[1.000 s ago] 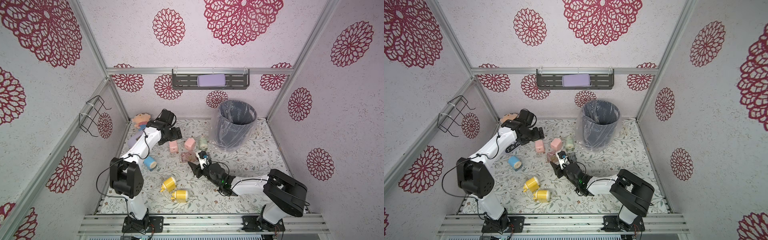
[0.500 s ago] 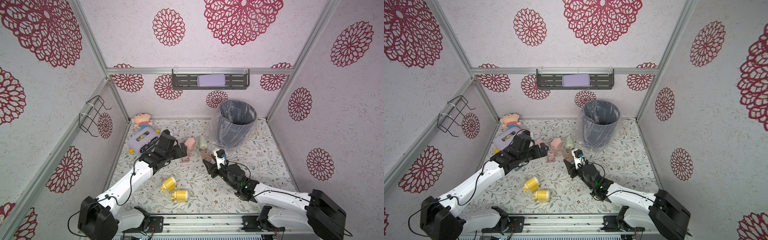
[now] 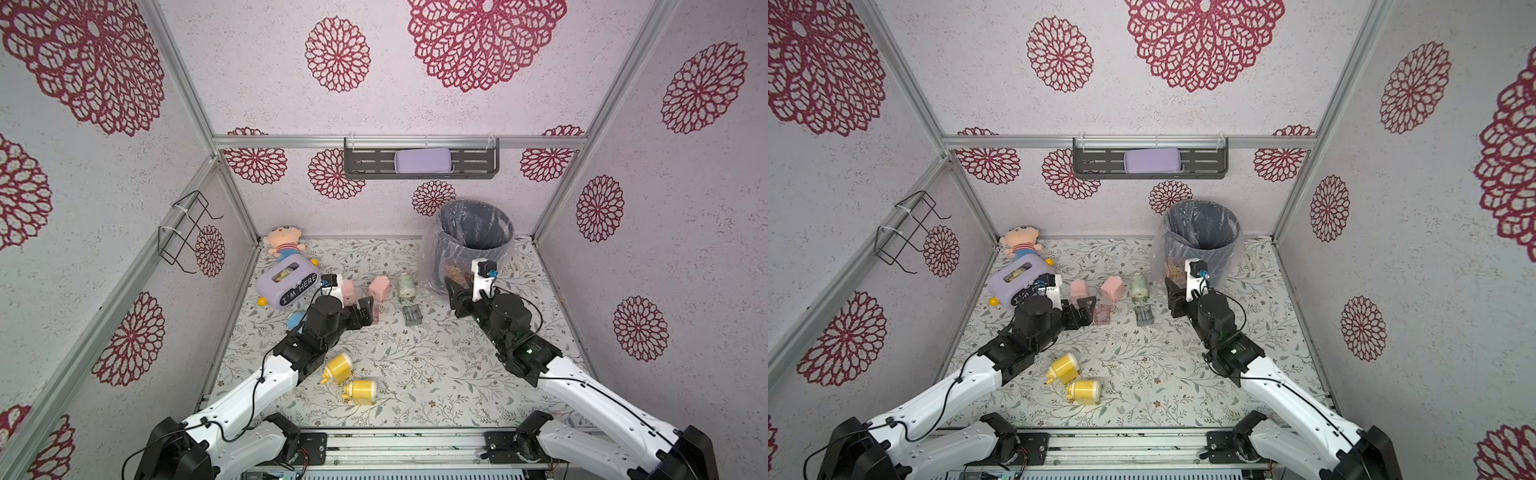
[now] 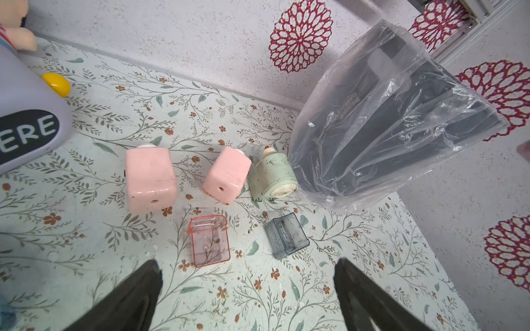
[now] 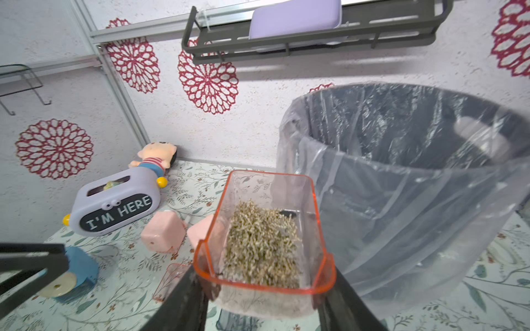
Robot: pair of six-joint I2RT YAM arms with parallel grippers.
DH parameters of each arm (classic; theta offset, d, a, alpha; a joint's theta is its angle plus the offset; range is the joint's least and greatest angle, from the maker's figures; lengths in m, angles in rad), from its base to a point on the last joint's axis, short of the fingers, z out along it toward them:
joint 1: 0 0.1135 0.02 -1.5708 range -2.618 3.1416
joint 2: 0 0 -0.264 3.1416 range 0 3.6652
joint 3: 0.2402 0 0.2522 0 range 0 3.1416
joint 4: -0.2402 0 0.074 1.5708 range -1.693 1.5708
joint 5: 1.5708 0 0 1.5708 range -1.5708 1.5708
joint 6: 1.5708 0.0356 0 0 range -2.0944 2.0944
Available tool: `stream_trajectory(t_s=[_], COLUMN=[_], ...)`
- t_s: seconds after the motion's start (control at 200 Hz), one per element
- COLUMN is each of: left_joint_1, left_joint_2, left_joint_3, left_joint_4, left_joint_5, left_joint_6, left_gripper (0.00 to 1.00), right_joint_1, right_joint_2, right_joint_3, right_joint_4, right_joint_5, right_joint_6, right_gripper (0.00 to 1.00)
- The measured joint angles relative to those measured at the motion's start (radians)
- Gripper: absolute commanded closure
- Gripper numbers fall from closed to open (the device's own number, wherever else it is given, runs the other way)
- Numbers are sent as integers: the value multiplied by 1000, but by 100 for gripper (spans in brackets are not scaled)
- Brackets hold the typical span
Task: Take out the pencil sharpener tray and clean the shavings
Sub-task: Pour the shavings into the trash bin.
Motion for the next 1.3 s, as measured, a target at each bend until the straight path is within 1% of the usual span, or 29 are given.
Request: stream_trajectory(t_s=[0.17, 0.37, 0.52, 0.595, 0.71, 0.791, 0.901, 0.986, 1.066, 1.141, 1.236, 1.296], left_joint_1=[-10, -26, -29, -30, -31, -31, -31, -31, -32, -32, -32, -32], left_joint_2=[-5, -5, -8, -19, -48, -68, -84, -88, -92, -100, -103, -103], left_joint_3=[-53, -56, -56, -56, -56, -56, -59, -66, -72, -80, -82, -82], left_joint_4=[52, 84, 85, 85, 85, 85, 85, 86, 85, 85, 84, 85], left_joint_5=[-5, -13, -18, -24, -36, -46, -60, -73, -85, -97, -106, -108], left_joint_6=[21, 43, 49, 53, 58, 60, 60, 60, 60, 60, 59, 59], left_gripper=[3, 3, 3, 3, 3, 3, 3, 3, 3, 3, 2, 2], right_joint_1=[-90, -189, -260, -289, -325, -340, -354, -370, -385, -398, -402, -402], right_joint_2=[153, 380, 558, 624, 681, 690, 688, 672, 654, 645, 642, 643], right_joint_3=[219, 481, 684, 770, 870, 927, 993, 1006, 996, 981, 958, 951], right_joint_4=[-91, -198, -320, -399, -511, -584, -628, -620, -602, -581, -538, -527], right_joint_5=[-20, -42, -59, -83, -132, -165, -217, -277, -335, -372, -401, -404], right_joint_6=[-24, -24, 12, 59, 180, 276, 417, 570, 741, 894, 1077, 1169], right_gripper=[61, 62, 63, 63, 63, 63, 61, 61, 61, 64, 66, 67])
